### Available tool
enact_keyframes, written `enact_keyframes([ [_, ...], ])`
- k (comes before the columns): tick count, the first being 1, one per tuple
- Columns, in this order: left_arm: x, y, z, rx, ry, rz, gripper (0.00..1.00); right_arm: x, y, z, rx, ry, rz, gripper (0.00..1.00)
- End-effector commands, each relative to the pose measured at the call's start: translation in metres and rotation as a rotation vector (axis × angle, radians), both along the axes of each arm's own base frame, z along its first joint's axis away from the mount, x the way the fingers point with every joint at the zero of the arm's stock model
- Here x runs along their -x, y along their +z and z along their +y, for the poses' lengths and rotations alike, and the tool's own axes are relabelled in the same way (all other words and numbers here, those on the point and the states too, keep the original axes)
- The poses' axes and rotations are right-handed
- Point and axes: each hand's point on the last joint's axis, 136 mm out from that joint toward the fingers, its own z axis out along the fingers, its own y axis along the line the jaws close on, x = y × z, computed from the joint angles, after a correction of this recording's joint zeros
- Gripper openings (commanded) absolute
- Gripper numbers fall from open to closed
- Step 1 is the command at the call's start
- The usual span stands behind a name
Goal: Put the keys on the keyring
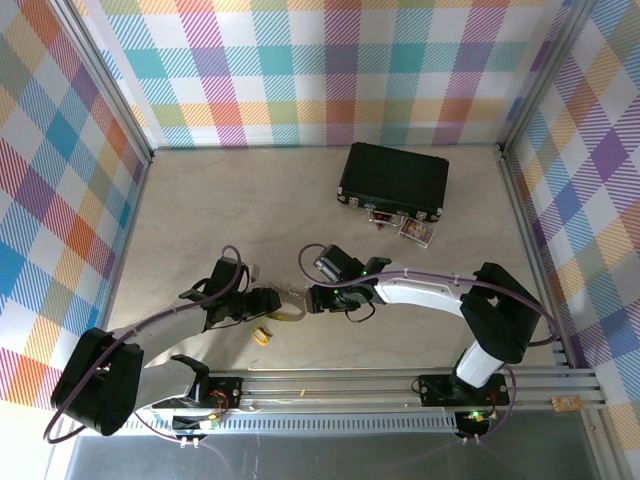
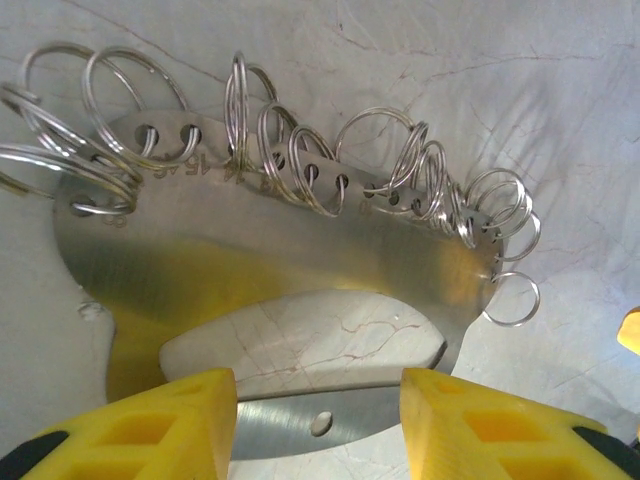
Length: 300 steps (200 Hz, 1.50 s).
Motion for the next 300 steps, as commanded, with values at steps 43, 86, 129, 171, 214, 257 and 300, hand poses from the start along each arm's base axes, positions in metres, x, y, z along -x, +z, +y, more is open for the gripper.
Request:
enact_keyframes([
  [43, 0.000, 0.000, -0.016, 0.077, -0.018, -0.020, 0.47, -0.012, -0.010, 0.005, 0.028, 0.020, 0.040, 0.52],
  [86, -0.001, 0.000, -0.020, 0.095, -0.015, -0.025, 0.47, -0.016, -0.021, 0.012, 0.028, 0.043, 0.069, 0.46],
  [129, 0.002, -0.003, -0.020, 0.098, -0.014, -0.019, 0.47, -0.021, -0.029, 0.019, 0.031, 0.053, 0.082, 0.41],
  [171, 0.001, -0.003, -0.021, 0.100, -0.015, -0.018, 0.47, -0.024, -0.036, 0.017, 0.044, 0.054, 0.088, 0.35],
  [214, 0.000, -0.003, -0.023, 0.108, -0.014, -0.019, 0.47, -0.024, -0.037, 0.016, 0.045, 0.053, 0.091, 0.28],
  [257, 0.000, -0.002, -0.025, 0.113, -0.018, -0.019, 0.47, -0.025, -0.035, 0.016, 0.038, 0.053, 0.082, 0.21],
  [300, 0.002, -0.003, -0.024, 0.117, -0.021, -0.019, 0.46, -0.026, -0.034, 0.014, 0.044, 0.046, 0.075, 0.16],
])
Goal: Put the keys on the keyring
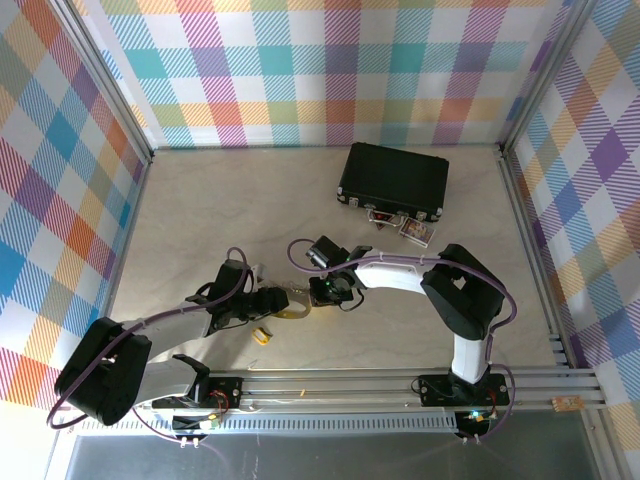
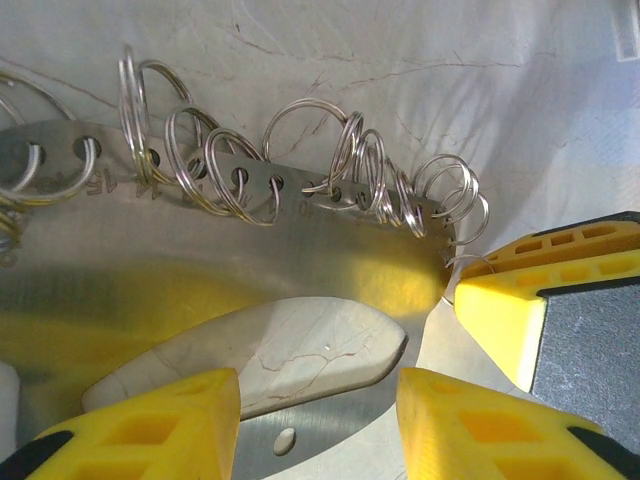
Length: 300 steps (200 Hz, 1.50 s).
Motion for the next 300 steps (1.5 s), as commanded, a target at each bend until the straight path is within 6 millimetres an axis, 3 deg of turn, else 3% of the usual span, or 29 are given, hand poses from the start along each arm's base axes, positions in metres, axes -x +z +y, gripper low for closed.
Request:
enact_keyframes([
  [1, 0.007, -0.004, -0.002, 0.012, -0.012, 0.019, 0.46, -0.004, 0.004, 0.003, -0.012, 0.003, -0.006, 0.16],
  [41, 0.009, -0.005, -0.001, 0.009, -0.013, 0.023, 0.44, -0.006, 0.005, 0.001, -0.009, -0.008, -0.015, 0.15],
  [87, 0.008, -0.005, -0.002, 0.011, -0.014, 0.023, 0.44, -0.011, 0.010, -0.002, -0.004, -0.029, -0.033, 0.25],
  [120, 0.008, -0.006, -0.002, 0.011, -0.016, 0.025, 0.43, -0.014, 0.012, -0.001, -0.014, -0.040, -0.039, 0.25],
  [214, 0.008, -0.005, -0.003, 0.014, -0.019, 0.019, 0.43, -0.016, 0.015, 0.002, -0.029, -0.030, -0.046, 0.20],
  [300, 0.004, 0.013, -0.007, 0.046, -0.034, -0.022, 0.43, -0.016, 0.029, -0.001, -0.038, 0.033, -0.110, 0.00],
])
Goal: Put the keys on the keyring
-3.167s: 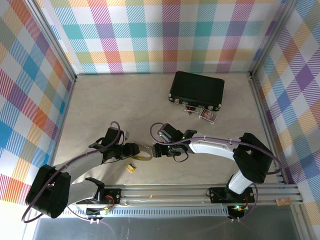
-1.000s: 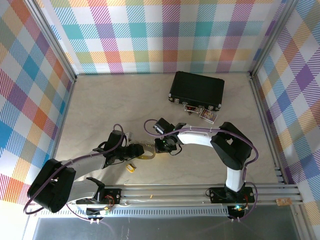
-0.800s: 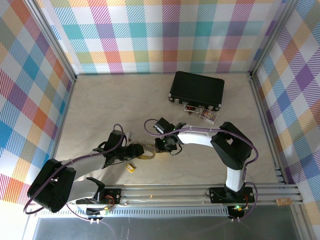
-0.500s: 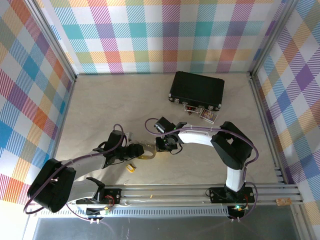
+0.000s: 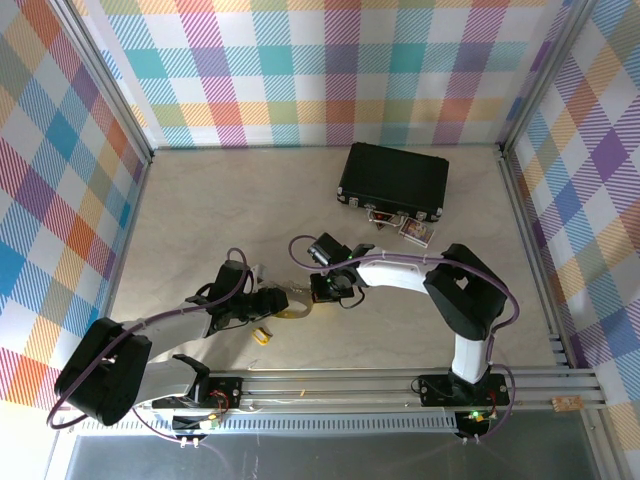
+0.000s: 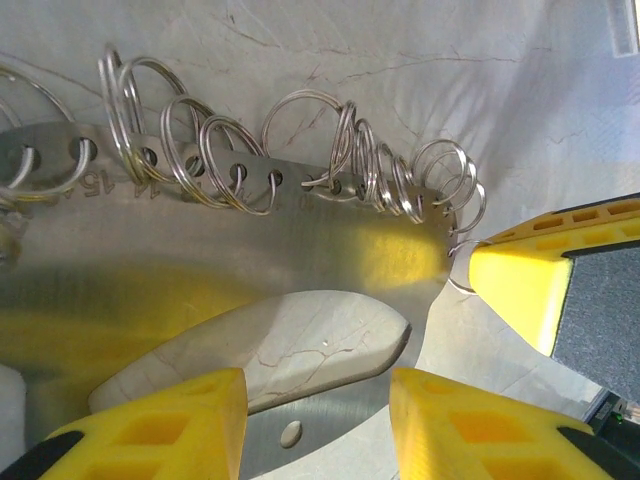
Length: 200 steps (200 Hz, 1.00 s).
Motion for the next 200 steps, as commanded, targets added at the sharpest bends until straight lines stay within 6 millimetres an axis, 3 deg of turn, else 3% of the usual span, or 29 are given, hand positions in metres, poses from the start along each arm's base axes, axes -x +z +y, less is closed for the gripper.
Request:
enact_keyframes([
  [1, 0.003, 0.013, -0.007, 0.039, -0.028, -0.022, 0.43, -0.006, 0.023, 0.001, -0.034, 0.036, -0.071, 0.00],
  [42, -0.002, 0.063, -0.015, 0.108, -0.076, -0.177, 0.42, -0.004, 0.056, 0.000, -0.101, 0.139, -0.236, 0.00],
  [85, 0.002, 0.135, -0.017, 0.196, -0.114, -0.395, 0.42, 0.014, 0.121, 0.005, -0.265, 0.323, -0.467, 0.00],
  [148, 0.030, 0.220, -0.021, 0.381, -0.196, -0.661, 0.43, 0.057, 0.212, 0.005, -0.544, 0.568, -0.690, 0.00],
  [200, 0.063, 0.281, -0.031, 0.584, -0.308, -0.803, 0.43, 0.080, 0.279, -0.001, -0.776, 0.595, -0.850, 0.00],
])
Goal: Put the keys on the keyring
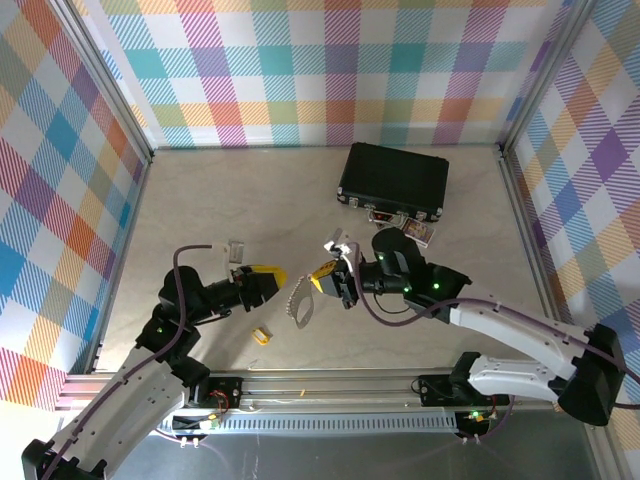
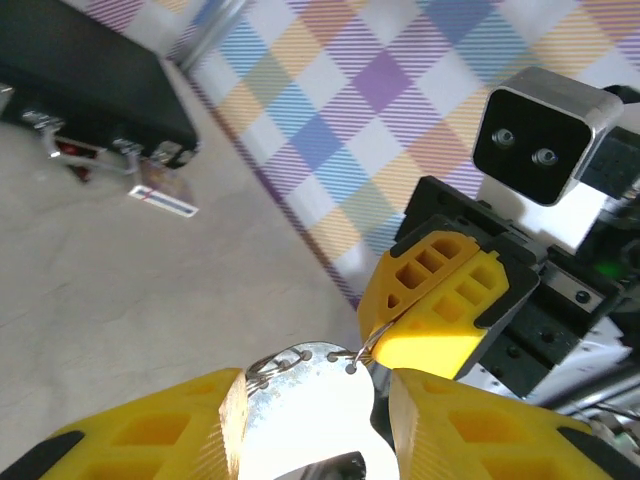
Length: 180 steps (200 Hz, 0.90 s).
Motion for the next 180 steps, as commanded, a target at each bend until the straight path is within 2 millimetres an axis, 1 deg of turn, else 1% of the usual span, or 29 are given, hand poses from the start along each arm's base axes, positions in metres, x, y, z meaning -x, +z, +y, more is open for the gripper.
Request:
enact_keyframes([
  [1, 0.024, 0.047, -0.006, 0.115, -0.106, -0.124, 0.43, 0.016, 0.042, 0.003, -0.164, 0.089, -0.098, 0.00],
  [17, 0.033, 0.060, -0.007, 0.139, -0.135, -0.159, 0.43, 0.019, 0.055, 0.002, -0.208, 0.094, -0.115, 0.00],
  [41, 0.038, 0.071, -0.007, 0.157, -0.145, -0.189, 0.42, 0.016, 0.066, -0.001, -0.236, 0.066, -0.121, 0.00],
  [59, 0.039, 0.077, -0.007, 0.164, -0.149, -0.204, 0.42, 0.007, 0.068, -0.004, -0.234, 0.004, -0.106, 0.00],
  [72, 0.040, 0.083, -0.008, 0.166, -0.161, -0.214, 0.41, -0.001, 0.065, -0.008, -0.217, -0.056, -0.089, 0.00],
  [79, 0.042, 0.087, -0.008, 0.169, -0.171, -0.218, 0.41, -0.003, 0.066, -0.010, -0.223, -0.074, -0.085, 0.00],
  [99, 0.045, 0.096, -0.009, 0.163, -0.186, -0.235, 0.41, 0.005, 0.075, -0.015, -0.293, -0.062, -0.089, 0.00],
  [141, 0.045, 0.098, -0.012, 0.142, -0.203, -0.247, 0.39, 0.024, 0.094, -0.019, -0.309, 0.016, -0.154, 0.00],
  [168, 0.047, 0.103, -0.013, 0.175, -0.220, -0.264, 0.39, 0.030, 0.098, -0.014, -0.300, 0.072, -0.182, 0.00],
  [180, 0.049, 0.106, -0.013, 0.185, -0.227, -0.277, 0.39, 0.029, 0.101, -0.010, -0.301, 0.080, -0.182, 0.00],
])
